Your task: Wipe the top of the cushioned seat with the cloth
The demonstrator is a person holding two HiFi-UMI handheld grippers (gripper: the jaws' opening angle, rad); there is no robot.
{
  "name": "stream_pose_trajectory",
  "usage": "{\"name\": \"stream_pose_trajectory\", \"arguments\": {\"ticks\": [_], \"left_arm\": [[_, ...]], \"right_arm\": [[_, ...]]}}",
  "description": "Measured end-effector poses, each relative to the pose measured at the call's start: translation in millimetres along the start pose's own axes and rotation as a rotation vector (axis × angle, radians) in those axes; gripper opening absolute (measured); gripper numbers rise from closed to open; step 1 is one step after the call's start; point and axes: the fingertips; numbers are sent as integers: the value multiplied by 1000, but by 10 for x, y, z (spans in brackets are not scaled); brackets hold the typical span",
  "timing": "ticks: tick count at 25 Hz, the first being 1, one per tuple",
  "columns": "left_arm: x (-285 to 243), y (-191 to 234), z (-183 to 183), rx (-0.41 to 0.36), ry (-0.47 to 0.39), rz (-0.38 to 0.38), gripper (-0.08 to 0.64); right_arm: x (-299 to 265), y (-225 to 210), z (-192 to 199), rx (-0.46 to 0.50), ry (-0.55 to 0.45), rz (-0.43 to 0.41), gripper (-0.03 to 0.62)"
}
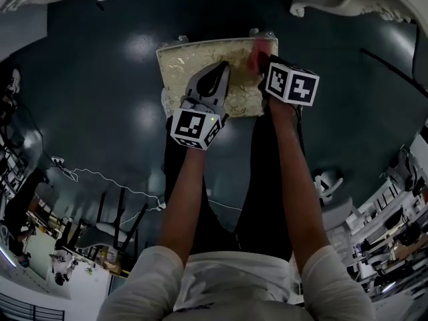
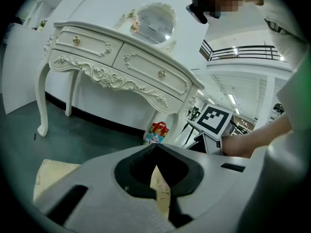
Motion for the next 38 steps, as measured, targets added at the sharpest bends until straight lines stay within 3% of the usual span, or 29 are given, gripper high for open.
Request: {"name": "stream_pose_trajectory", "arguments": {"ticks": [4,9,16,22,29,34,38], "left_arm": [[-73,-81,49,0,4,11,12],[-98,-142,120,2,10,19,12],[59,-86,79,4,-9,-2,12],[566,309,-118,21,-58,-95,12],[1395,1017,-259,38,-94,-224,12],[1892,1446,-244,52,-103,-290,12],[2127,1668,-208,63,-104,-308,12]], "right_arm": [[78,-310,-36,31,-19,75,25],[58,-696,11,-20,-8,112,25],[161,-606,-42,-37,-49,103,25],[336,310,-178,-11,-117,-53,25],[-68,1798,284,82,-4,-218,25],[-460,2586,748,153,94,-252,25],[-777,2836,976,183,148,-198,25]]}}
Point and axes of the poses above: the fingertips, and each gripper's own axes: x backward along the fingers, y to its left, z out of its underside, and after that the axes turned 6 degrees about z, right-handed
